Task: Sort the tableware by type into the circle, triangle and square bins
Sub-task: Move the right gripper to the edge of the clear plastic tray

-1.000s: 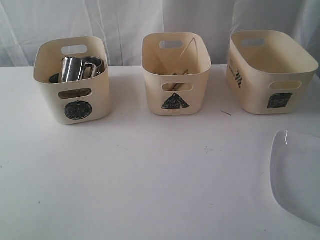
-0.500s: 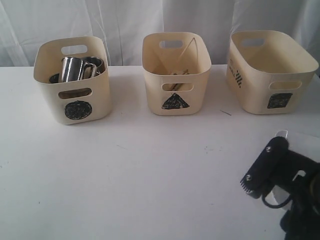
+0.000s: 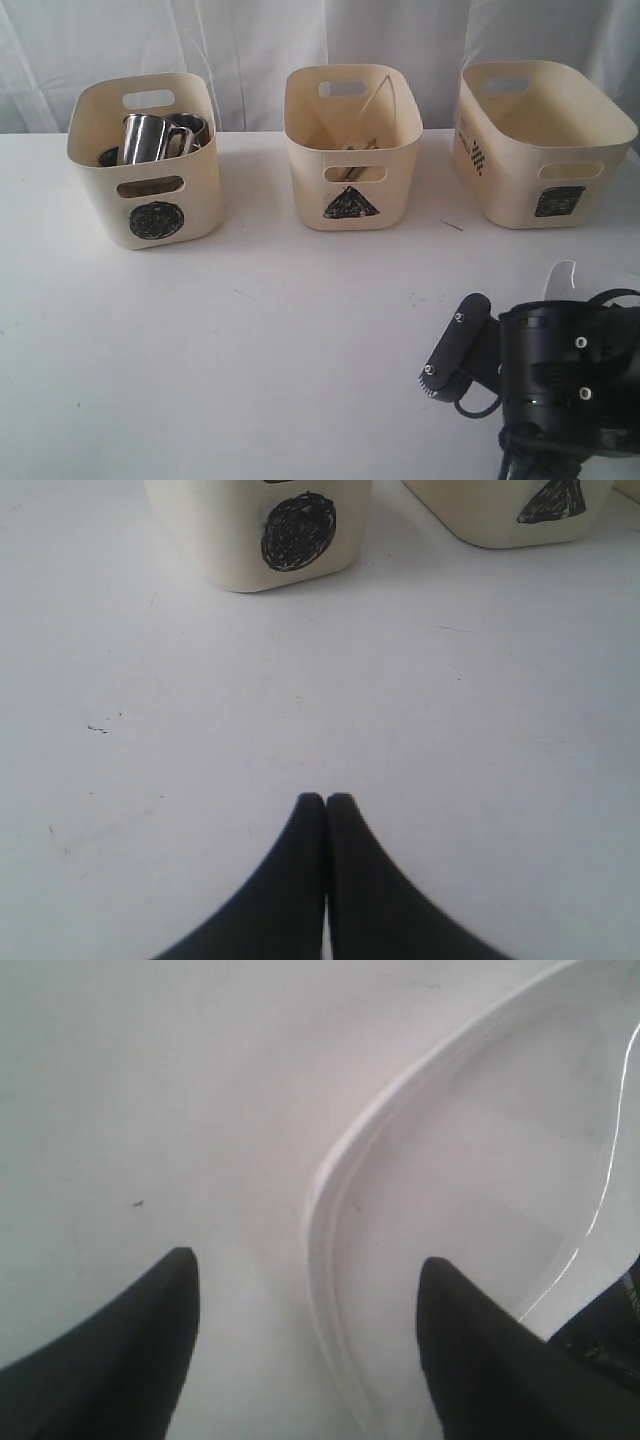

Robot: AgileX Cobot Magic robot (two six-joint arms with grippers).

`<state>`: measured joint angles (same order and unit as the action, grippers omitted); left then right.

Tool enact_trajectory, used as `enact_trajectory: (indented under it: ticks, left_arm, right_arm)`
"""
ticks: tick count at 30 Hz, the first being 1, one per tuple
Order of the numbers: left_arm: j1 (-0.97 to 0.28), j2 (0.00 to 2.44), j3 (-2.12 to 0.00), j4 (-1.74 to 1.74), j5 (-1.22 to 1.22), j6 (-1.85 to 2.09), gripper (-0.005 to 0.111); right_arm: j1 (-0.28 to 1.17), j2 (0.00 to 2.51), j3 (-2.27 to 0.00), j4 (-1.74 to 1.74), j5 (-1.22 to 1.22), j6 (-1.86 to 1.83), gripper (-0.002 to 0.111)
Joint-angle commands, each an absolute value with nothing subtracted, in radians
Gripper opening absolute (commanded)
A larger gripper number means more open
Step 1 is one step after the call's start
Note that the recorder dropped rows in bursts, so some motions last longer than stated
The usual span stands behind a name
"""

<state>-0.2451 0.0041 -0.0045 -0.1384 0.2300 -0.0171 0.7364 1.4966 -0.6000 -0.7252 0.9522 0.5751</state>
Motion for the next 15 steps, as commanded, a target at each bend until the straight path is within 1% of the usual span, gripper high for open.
enact_trajectory:
  ticks: [1, 8, 15]
  left_arm:
    - [-0.242, 0.0, 0.0, -0.141, 0.233, -0.022, 0.0]
    - [-0.242, 0.0, 0.0, -0.141, 0.233, -0.022, 0.0]
    - [-0.242, 0.0, 0.0, -0.141, 0.233, -0.022, 0.0]
  right_arm:
    - [0.738, 1.549, -0.603, -0.805, 0.936, 0.674, 0.06]
    - [0.736, 1.639, -0.603, -0.861, 0.936, 0.777, 0.057]
    - [0.736, 1.701, -0.586, -0.914, 0.917, 0.835, 0.056]
